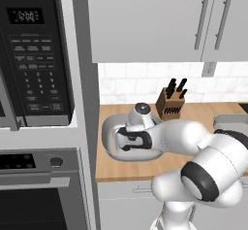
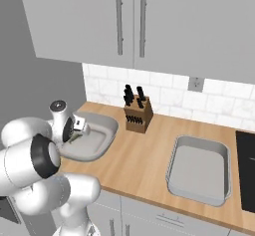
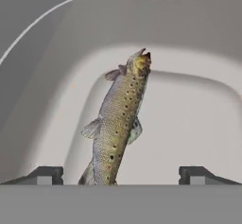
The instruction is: Place one lime and one fish in each tupperware on the nearby counter, to pack two identical lunches.
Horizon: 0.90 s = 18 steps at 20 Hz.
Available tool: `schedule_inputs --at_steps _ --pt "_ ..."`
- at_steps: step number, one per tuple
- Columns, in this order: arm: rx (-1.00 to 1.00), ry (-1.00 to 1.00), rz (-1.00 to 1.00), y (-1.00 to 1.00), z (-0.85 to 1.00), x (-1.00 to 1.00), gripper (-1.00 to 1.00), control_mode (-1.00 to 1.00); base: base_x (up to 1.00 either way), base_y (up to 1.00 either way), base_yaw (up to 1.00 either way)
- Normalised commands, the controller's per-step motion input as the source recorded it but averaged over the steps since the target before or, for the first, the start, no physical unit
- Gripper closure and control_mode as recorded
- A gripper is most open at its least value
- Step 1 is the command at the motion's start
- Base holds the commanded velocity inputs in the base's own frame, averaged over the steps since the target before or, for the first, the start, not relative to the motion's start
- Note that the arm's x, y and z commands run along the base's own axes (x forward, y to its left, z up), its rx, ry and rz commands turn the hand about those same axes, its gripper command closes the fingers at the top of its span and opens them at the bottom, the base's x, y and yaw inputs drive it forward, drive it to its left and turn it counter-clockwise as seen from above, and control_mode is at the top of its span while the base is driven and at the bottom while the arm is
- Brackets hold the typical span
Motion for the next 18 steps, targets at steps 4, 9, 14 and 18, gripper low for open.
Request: schedule_inputs --at_steps 4,9,14,18 --pt "-0.03 0.00 0.00 0.00 0.62 -0.52 -1.00 -1.00 0.00 0.00 0.00" --pt "-0.07 0.00 0.00 0.00 0.86 -0.60 -1.00 -1.00 0.00 0.00 0.00" --pt "-0.07 -0.01 0.03 -0.17 0.82 -0.62 -1.00 -1.00 0.00 0.00 0.00" --pt "-0.01 -0.08 0.10 -0.63 0.39 -0.70 -1.00 -1.00 0.00 0.00 0.00"
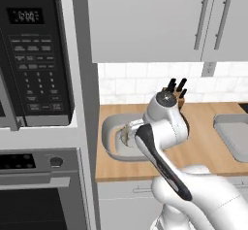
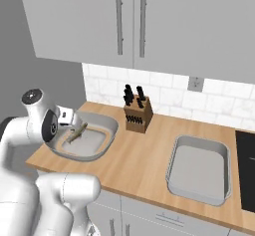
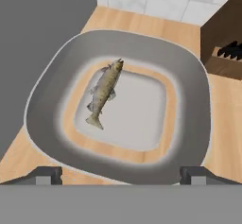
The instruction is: Place one lime and one fish in each tupperware on the nearby counter, to pack two identical lunches.
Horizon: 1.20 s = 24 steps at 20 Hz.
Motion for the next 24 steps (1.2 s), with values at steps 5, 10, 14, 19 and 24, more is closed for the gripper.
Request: schedule_inputs --at_steps 5,10,14,19,24 --pt "0.00 -0.04 0.04 -0.49 0.49 -0.88 -1.00 -1.00 0.00 0.00 0.00" --pt "0.00 0.00 -0.05 -0.14 0.28 -0.64 -1.00 -1.00 0.00 0.00 0.00" --pt "0.01 0.00 -0.06 -0.46 -0.04 -0.34 -1.00 -1.00 0.00 0.00 0.00" --pt "0.00 0.00 -0.01 -0.08 -0.07 -0.02 -1.00 -1.00 0.00 0.00 0.00" --pt "0.00 0.00 0.00 0.00 0.00 -0.09 -1.00 -1.00 0.00 0.00 0.00"
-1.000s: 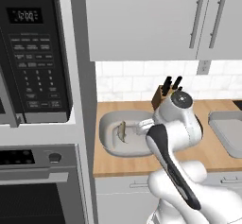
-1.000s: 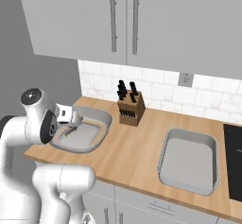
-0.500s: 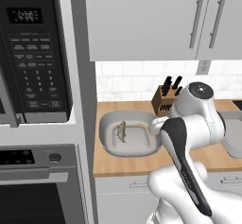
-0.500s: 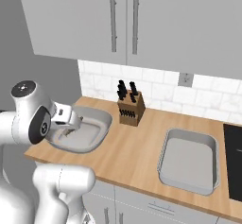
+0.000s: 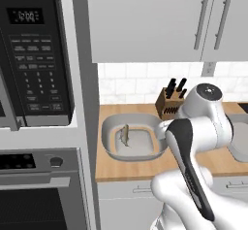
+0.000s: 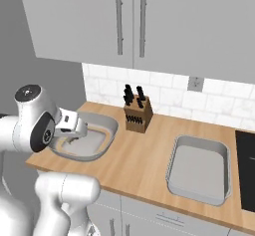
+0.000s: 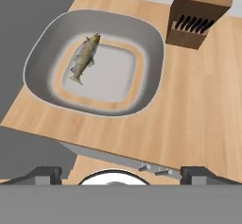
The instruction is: Place one lime and one fish in each tupperware on the nearby counter, to pack two identical lunches.
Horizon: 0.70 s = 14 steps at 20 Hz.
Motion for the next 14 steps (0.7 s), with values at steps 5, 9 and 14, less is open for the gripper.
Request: schedule_inputs --at_steps 5,9,14 --pt "0.00 0.00 0.00 0.00 0.00 -0.16 -1.00 1.00 -0.80 0.07 0.00" --pt "0.00 0.00 0.00 0.00 0.00 0.00 -1.00 1.00 -1.00 0.36 0.01" --pt "0.00 0.00 0.00 0.00 0.00 0.00 -1.00 1.00 -0.45 1.00 0.56"
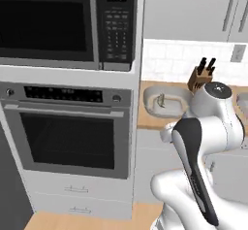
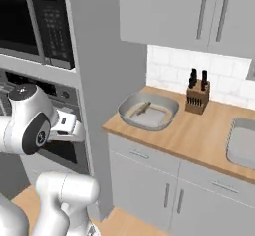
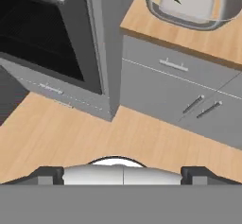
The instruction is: Place one lime and one fish in each tupperware on the nearby counter, to pack two identical lunches.
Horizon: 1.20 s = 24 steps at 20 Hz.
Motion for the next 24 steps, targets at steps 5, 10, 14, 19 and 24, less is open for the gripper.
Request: schedule_inputs --at_steps 5,10,14,19,24 --pt "0.00 0.00 0.00 0.00 0.00 0.00 -1.00 1.00 -0.24 1.00 0.79" --pt "0.00 0.00 0.00 0.00 0.00 0.00 -1.00 1.00 -0.05 0.92 0.86" --pt "0.00 0.00 0.00 0.00 0.00 0.00 -1.00 1.00 -0.02 0.71 0.91" --pt "0.00 0.00 0.00 0.00 0.00 0.00 -1.00 1.00 -0.16 0.90 0.78" --pt "0.00 0.00 0.00 0.00 0.00 0.00 -1.00 1.00 0.56 0.46 0.37"
